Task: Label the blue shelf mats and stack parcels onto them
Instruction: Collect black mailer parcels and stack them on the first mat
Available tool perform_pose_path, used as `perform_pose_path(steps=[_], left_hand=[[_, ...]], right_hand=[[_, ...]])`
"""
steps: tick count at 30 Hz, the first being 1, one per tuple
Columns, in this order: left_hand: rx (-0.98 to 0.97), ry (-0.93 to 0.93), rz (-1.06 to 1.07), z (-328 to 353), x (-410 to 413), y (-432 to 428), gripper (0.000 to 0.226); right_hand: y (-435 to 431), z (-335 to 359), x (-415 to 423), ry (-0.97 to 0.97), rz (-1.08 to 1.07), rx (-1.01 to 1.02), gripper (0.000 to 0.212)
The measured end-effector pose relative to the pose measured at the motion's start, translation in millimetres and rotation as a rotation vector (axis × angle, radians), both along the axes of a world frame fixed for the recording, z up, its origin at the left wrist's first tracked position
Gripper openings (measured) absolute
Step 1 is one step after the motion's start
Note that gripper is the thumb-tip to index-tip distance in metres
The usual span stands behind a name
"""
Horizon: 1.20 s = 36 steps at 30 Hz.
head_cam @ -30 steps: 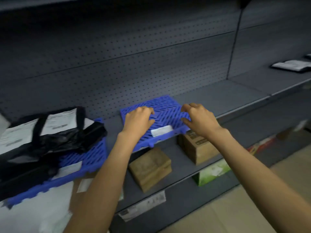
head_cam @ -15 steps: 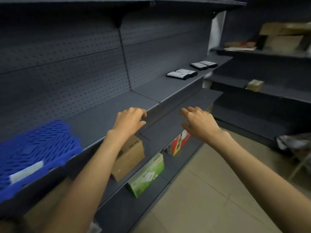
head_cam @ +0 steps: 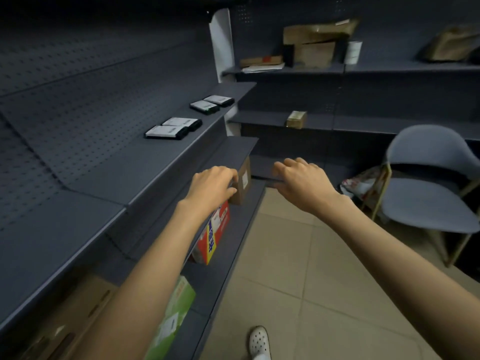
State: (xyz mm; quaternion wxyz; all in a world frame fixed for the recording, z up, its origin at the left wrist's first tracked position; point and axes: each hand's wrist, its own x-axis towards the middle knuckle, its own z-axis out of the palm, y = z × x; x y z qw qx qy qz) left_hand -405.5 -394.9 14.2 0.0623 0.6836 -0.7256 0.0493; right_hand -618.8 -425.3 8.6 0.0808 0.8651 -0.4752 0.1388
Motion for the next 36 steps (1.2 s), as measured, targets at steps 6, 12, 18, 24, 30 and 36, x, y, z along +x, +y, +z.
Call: perform_pose_path(steps=[6, 12, 18, 24, 30, 36], left_hand=[[-0.045, 0.003, -0.079, 14, 0, -149, 0.025], [-0.099, -0.025, -0.145, 34, -2, -292, 0.03], [-0.156, -0.086, -0.133, 55, -6, -410, 0.028], [-0.212, -0.096, -0.028, 75, -20, -522, 0.027], [-0.294, -0.092, 0.126, 106, -52, -621, 0.028], [-0.373, -0.148, 0.253, 137, -67, -675, 0.028]], right_hand=[[-136, 13, 1, 0.001, -0.06, -0.014, 0.031], [-266, 33, 10, -0.011, -0.106, -0.041, 0.029], [-392, 48, 6, -0.039, -0.075, -0.025, 0.03], [-521, 63, -6, -0.057, 0.03, -0.061, 0.034], [-644, 95, -23, -0.078, 0.178, -0.097, 0.031], [-736, 127, -24, -0.119, 0.355, -0.186, 0.028]])
